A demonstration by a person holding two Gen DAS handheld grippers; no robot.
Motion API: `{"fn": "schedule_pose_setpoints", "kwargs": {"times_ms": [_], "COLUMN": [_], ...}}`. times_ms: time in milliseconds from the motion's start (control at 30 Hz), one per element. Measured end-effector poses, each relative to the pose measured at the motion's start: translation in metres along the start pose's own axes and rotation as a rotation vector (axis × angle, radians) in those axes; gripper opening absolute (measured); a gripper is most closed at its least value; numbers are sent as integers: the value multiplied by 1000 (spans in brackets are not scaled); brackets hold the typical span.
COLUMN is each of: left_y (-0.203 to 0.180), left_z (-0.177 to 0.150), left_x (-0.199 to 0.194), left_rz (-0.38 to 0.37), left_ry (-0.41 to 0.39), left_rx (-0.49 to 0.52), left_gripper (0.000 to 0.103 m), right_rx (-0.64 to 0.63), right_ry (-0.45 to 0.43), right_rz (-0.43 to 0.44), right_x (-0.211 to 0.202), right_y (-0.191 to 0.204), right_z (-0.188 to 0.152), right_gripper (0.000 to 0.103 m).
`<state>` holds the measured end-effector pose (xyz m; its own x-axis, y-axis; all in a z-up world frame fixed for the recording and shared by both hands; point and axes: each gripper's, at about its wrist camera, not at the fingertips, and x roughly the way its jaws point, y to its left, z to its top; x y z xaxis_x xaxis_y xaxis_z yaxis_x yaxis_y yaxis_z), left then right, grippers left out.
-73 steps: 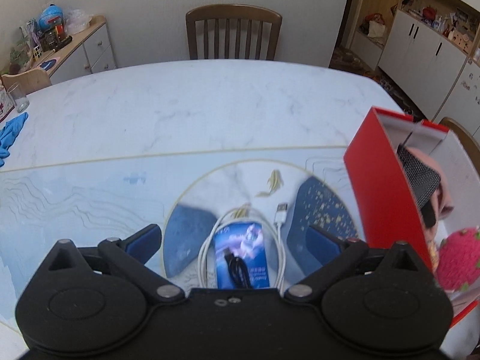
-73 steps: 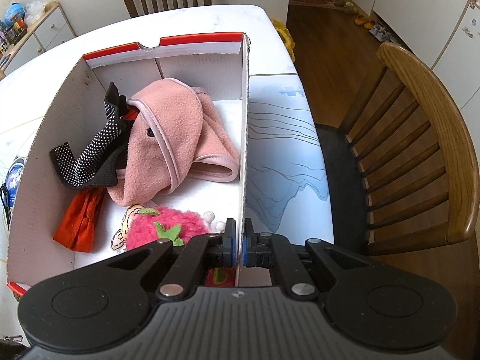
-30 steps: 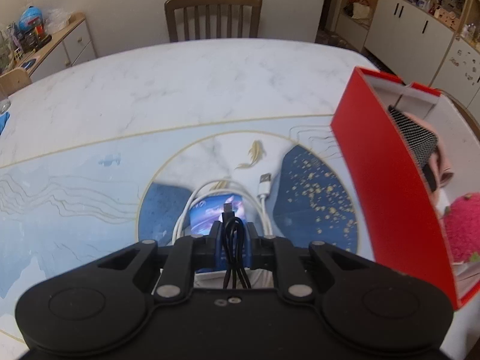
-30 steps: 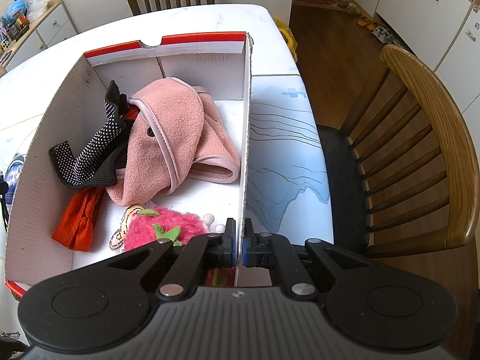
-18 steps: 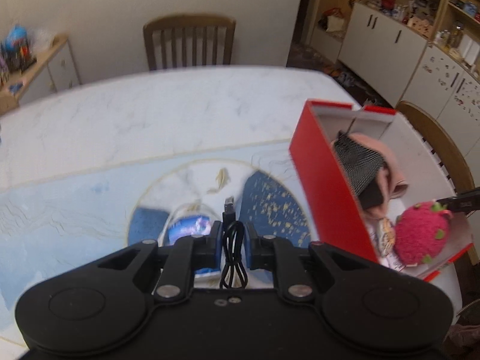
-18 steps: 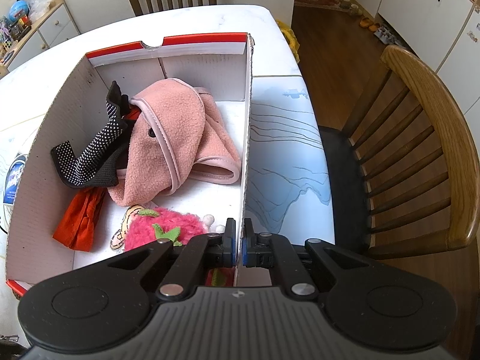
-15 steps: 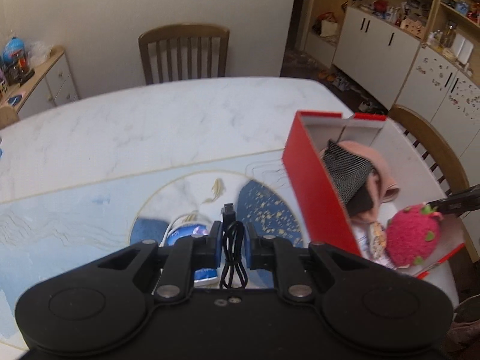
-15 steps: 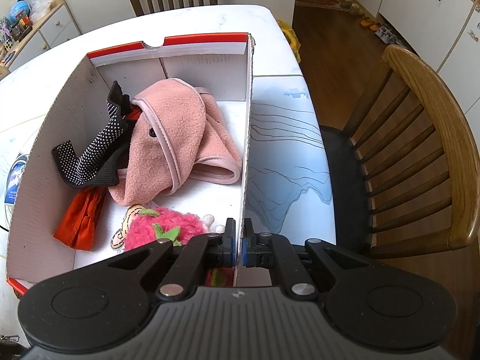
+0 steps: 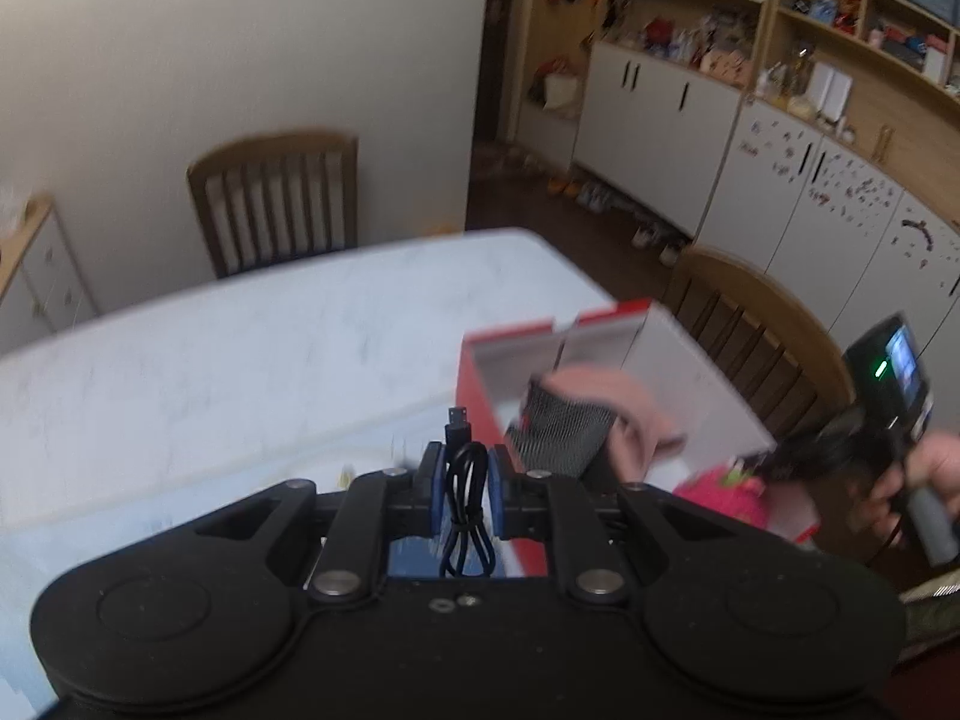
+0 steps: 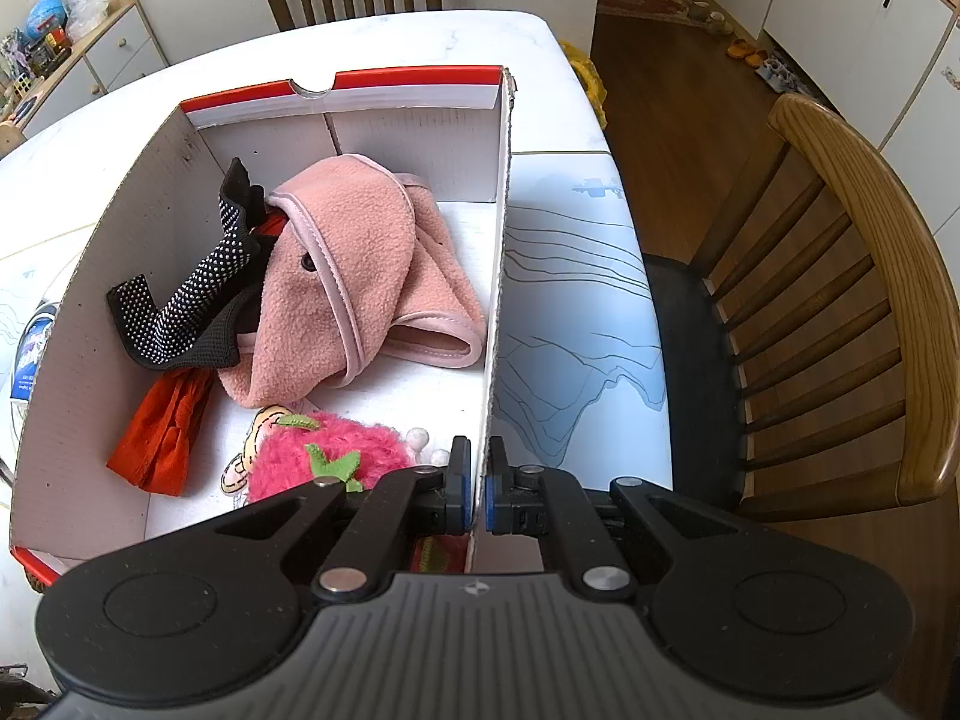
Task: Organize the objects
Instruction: 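Carry the black cable with the left gripper into the box and release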
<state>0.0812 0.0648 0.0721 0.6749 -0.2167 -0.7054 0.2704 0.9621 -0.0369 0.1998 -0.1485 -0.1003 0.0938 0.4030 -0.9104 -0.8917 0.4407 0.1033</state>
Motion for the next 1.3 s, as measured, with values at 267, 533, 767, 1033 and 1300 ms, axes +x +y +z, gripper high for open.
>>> {"fn": "schedule_pose_setpoints", "kwargs": {"times_ms": [267, 533, 767, 1033, 1300], "left_y": [-43, -90, -110, -122, -121], "left_z": [23, 3, -14, -24, -31], "left_x": [13, 77, 126, 163, 189], "left_rz": [-92, -124, -99, -63, -20], "left_ry": [-17, 123, 253, 335, 375], "left_rx": [65, 114, 126, 151, 152], "left_gripper": [12, 12, 12, 12, 12], "right_rx": [-2, -6, -14, -15, -20], "right_ry": [-2, -3, -1, -2, -6], "right_rz": [7, 13, 17, 30, 35], "right_x": [0, 0, 1, 3, 5], "right_y": [-1, -1, -1, -3, -6], "right_z": [-1, -1, 0, 1, 2], "right_gripper": [4, 4, 4, 4, 4]}}
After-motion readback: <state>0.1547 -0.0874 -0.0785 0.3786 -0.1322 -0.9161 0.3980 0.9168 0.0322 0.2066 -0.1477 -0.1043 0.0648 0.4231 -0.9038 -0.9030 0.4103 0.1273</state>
